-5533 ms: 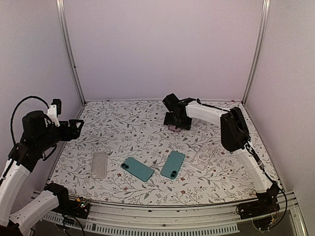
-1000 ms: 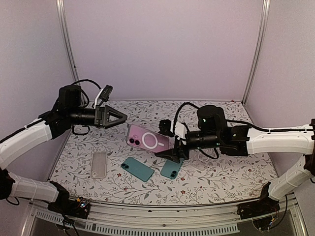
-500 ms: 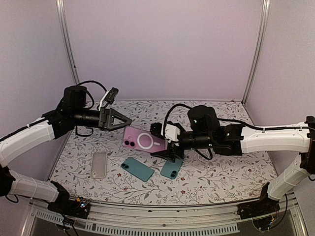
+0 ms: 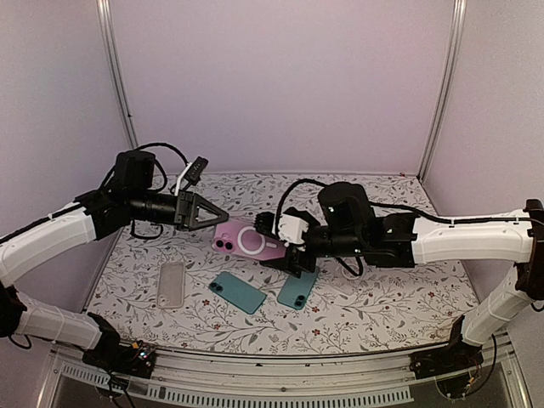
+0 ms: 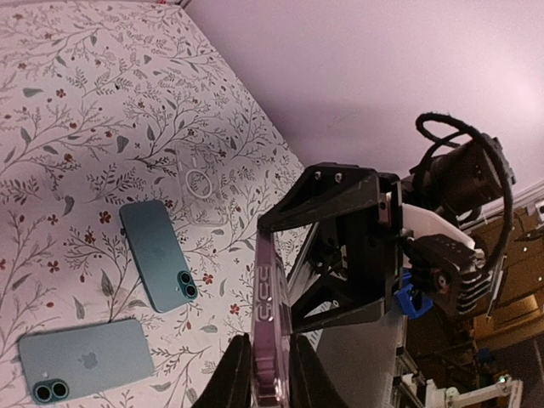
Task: Take the phone out of the phone case
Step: Pass from the right arm to the left, then pass from the left arm to the right
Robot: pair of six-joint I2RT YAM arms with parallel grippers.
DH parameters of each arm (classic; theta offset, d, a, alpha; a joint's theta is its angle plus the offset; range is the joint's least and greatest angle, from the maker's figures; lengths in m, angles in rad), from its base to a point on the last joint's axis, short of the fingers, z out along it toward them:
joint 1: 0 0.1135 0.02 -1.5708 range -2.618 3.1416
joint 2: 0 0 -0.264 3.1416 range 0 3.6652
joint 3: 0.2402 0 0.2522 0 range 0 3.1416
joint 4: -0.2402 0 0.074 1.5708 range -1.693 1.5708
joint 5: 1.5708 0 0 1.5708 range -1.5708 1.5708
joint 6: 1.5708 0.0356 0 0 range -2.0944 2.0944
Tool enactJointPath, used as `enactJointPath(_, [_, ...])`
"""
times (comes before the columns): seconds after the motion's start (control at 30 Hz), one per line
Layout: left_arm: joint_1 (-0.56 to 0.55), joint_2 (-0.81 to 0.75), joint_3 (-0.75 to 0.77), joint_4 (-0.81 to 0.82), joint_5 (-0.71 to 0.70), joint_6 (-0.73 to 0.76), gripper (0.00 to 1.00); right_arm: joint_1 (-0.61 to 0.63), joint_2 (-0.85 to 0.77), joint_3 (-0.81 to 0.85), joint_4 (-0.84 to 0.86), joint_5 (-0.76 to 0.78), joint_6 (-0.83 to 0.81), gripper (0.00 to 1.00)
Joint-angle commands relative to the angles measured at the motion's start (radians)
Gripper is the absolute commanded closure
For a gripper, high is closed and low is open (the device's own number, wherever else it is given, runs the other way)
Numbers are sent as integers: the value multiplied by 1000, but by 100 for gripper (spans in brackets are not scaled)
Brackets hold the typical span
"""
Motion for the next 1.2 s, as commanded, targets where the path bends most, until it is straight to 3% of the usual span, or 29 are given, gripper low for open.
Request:
enactJointPath(0.0, [-17, 21, 32, -27, -22, 17, 90, 11, -3, 42, 66, 50, -6, 100])
enactJointPath(0.07, [-19, 29, 35, -28, -28, 6, 98, 11, -7, 31, 87, 67, -5, 100])
enactJointPath(0.17, [-23, 31, 37, -29, -55, -4, 100, 13, -12, 21, 115, 108, 8, 96])
enactJointPath(0.2, [-25, 28, 37, -28, -66, -4, 100, 12, -15, 22, 121, 125, 25, 78])
enactJointPath(0.23, [-26, 25, 35, -22, -72, -4, 100, 12, -16, 24, 121, 136, 40, 51])
enactJointPath(0.27, [-27, 18, 32, -7, -75, -6, 100, 11, -19, 20, 126, 150, 62, 17])
enactJointPath(0.3, [-27, 4, 26, 20, -78, -11, 100, 9, -23, 13, 138, 165, 82, 3])
enactJointPath(0.4, [-27, -29, 8, 92, -95, -31, 100, -31, -56, -21, 155, 105, 193, 1])
enactJointPath(0.63, [-27, -101, -39, 233, -118, -13, 100, -290, -212, -183, 245, -320, 642, 1])
enactJointPath(0.77, [-27, -124, -59, 306, -125, -15, 100, -330, -237, -217, 283, -538, 819, 1])
enactJointPath(1.0, [-27, -154, -91, 454, -125, -60, 100, -330, -229, -243, 475, -692, 1018, 1])
enactJointPath(1.17, [-27, -163, -111, 512, -109, -89, 100, -329, -184, -223, 567, -722, 1108, 5])
